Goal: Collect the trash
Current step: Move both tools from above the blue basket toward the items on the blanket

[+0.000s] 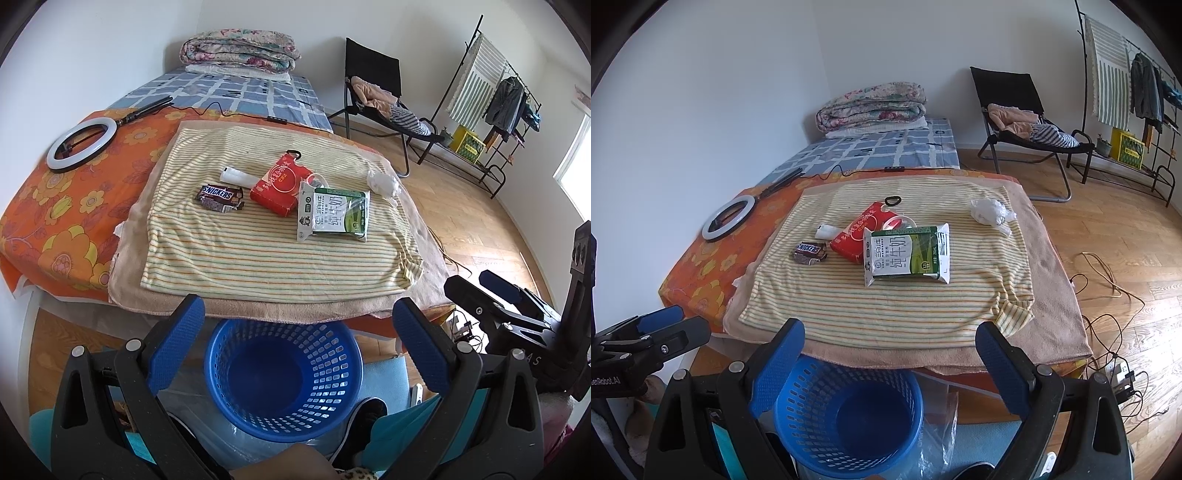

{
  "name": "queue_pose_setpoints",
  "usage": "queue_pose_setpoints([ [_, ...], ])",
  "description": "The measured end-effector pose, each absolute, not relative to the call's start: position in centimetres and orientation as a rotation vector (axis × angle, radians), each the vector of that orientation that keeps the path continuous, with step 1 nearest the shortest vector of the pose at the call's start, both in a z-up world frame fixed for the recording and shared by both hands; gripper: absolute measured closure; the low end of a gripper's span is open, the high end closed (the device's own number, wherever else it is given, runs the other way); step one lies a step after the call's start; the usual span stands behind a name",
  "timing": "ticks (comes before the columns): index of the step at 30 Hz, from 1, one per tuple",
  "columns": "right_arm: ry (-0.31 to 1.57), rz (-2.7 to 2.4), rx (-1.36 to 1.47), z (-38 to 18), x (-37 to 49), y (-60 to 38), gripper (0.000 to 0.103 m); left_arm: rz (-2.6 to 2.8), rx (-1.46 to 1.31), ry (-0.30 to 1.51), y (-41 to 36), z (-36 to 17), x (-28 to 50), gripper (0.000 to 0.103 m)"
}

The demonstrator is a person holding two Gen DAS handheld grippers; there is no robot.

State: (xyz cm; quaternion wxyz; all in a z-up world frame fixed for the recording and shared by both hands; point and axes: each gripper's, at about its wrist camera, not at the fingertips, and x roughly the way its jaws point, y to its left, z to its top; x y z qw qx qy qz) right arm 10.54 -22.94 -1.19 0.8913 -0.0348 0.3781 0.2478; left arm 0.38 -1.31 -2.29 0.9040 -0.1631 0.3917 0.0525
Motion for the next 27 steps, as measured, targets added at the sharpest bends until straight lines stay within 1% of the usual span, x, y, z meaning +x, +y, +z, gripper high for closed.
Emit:
queue_pose_setpoints([
  [9,0.826,0.466,-0.036,-2.3,12.5,-24.5,0.008,0.061,-0.295,0.81,-1.0,-2.8,3.4,0.0],
  [11,0.852,0.465,-0.014,-2.7,13.3,-25.1,0.005,0.036,-0.3,0.818,-0.9,-2.8,4.3,0.0],
  [15,0.881,0.444,0.0,-3.3,15.0,-26.1,0.005,0.013,-0.296,0.835,-0.8,-3.3,6.1,0.0],
  [21,0.864,0.41,-0.028,-3.1,18.1,-27.2,0.005,-0.048,-0.293,0.869,-0.3,-4.2,10.4,0.0],
  [27,0.857,0.396,-0.043,-2.3,22.7,-27.8,0.001,-0.148,-0.182,0.908,-1.5,-4.3,15.8,0.0],
])
